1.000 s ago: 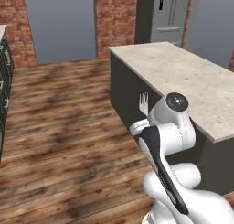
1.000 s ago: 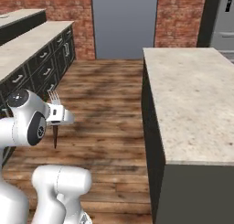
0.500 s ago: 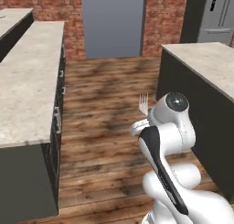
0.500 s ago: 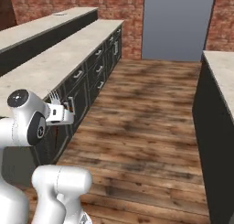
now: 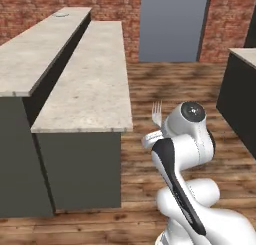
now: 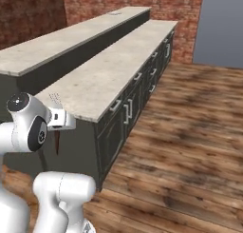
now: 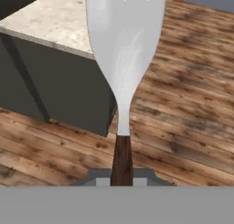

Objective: Take the fork and place it on the left side of the plate. Then take the spoon and place it on the right side of the plate. Make sure they're directly next to the plate.

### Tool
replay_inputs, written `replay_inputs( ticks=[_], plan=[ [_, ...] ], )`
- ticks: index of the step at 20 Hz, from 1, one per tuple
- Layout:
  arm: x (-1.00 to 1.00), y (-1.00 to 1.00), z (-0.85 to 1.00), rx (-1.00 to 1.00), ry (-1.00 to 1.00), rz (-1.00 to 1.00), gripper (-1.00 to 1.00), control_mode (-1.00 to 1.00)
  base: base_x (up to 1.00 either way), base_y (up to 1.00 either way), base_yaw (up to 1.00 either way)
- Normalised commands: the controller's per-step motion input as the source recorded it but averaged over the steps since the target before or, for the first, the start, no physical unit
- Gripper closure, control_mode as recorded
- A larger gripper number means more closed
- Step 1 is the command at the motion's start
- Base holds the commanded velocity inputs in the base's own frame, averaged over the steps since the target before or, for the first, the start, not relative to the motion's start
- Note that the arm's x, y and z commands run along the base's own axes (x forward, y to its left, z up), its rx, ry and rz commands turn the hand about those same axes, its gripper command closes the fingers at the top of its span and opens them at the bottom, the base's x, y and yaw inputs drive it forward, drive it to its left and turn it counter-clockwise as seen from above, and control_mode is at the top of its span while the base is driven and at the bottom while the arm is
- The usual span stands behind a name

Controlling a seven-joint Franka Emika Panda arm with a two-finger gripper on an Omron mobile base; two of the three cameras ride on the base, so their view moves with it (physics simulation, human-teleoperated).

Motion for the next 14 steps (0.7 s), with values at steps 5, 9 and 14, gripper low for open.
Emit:
replay_inputs(
  ticks=[5,9,14],
  plan=[
    [0.00,0.00,0.00,0.00,0.00,0.00,1.00,1.00,-0.43,1.00,0.30],
    [0.00,0.00,0.00,0.00,0.00,0.00,1.00,1.00,-0.36,1.00,0.28],
    [0.00,0.00,0.00,0.00,0.00,0.00,1.00,1.00,-0.18,1.00,0.22]
  ],
)
